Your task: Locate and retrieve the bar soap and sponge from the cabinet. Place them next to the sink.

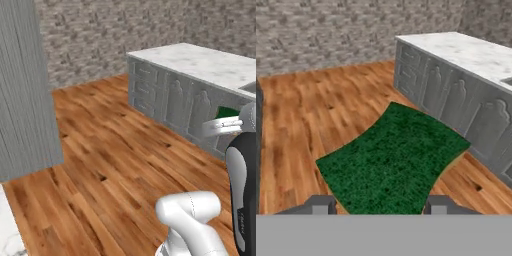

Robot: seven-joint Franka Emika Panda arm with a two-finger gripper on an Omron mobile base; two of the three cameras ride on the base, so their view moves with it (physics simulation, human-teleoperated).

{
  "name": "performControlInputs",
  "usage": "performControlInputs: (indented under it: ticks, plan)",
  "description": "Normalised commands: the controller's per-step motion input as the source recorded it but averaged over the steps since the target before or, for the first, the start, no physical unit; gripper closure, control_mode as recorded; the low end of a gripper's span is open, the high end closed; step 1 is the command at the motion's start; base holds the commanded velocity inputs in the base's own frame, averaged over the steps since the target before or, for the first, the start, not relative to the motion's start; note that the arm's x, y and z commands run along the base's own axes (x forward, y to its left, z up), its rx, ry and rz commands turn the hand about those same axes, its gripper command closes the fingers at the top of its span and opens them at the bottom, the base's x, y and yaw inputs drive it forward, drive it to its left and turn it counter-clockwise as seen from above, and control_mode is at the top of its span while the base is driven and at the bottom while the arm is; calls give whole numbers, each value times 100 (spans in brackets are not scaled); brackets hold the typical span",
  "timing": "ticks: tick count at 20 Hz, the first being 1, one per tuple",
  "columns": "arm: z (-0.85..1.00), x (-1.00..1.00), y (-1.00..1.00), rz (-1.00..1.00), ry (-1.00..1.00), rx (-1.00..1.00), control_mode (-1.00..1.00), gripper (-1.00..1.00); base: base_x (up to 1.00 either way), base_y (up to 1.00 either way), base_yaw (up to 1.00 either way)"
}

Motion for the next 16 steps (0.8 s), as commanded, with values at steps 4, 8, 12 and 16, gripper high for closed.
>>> performControlInputs:
  ticks: [4, 8, 12, 16]
  plan:
    - [0, 0, 0, 0, 0, 0, 100, 100, 0, -14, -46]
    - [0, 0, 0, 0, 0, 0, 100, 100, 0, -14, -46]
    - [0, 0, 0, 0, 0, 0, 100, 100, 0, -15, -46]
    - [0, 0, 0, 0, 0, 0, 100, 100, 0, -16, -45]
